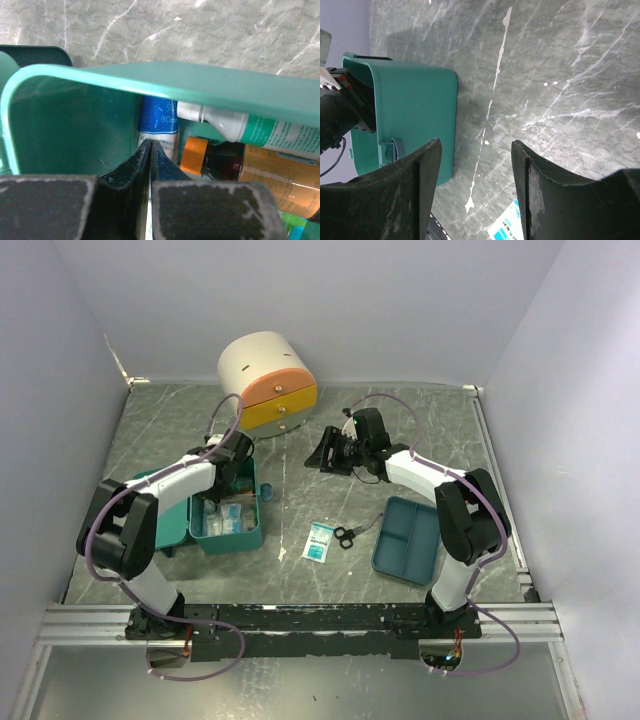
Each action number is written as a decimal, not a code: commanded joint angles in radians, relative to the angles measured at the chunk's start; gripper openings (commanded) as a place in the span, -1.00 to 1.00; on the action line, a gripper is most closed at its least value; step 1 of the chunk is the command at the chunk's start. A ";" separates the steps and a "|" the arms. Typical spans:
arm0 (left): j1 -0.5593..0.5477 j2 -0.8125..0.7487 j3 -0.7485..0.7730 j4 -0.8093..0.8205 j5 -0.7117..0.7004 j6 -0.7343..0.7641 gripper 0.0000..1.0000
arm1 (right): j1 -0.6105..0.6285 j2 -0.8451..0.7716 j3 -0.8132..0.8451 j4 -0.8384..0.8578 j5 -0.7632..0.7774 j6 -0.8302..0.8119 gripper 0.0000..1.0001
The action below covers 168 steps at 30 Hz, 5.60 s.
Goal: Organize the medicine kit
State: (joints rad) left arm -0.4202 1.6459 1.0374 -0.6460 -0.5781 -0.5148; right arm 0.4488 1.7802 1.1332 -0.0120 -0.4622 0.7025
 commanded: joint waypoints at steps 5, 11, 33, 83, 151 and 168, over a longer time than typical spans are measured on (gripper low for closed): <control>0.006 -0.005 0.010 0.008 0.019 -0.002 -0.70 | -0.009 -0.041 0.005 -0.006 0.030 -0.009 0.15; 0.006 -0.140 0.055 -0.084 0.034 0.019 -0.54 | -0.013 -0.126 0.022 -0.084 0.175 -0.043 0.14; 0.006 -0.767 0.063 0.094 0.473 0.149 0.40 | -0.059 -0.467 -0.210 -0.835 0.862 0.191 0.54; 0.006 -0.893 0.088 0.023 0.438 0.107 0.72 | -0.092 -0.247 -0.243 -0.290 0.285 -0.208 0.49; 0.006 -0.972 0.061 0.009 0.414 0.079 0.75 | -0.611 0.018 -0.013 -0.449 0.574 -0.119 -0.01; 0.006 -0.931 0.038 0.076 0.482 0.061 0.73 | -0.273 -0.296 -0.062 -0.566 0.630 -0.155 -0.01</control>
State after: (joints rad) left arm -0.4202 0.7132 1.0855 -0.6334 -0.1436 -0.4515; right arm 0.1055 1.5425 1.0962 -0.5125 0.1425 0.5625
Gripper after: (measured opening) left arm 0.867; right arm 0.497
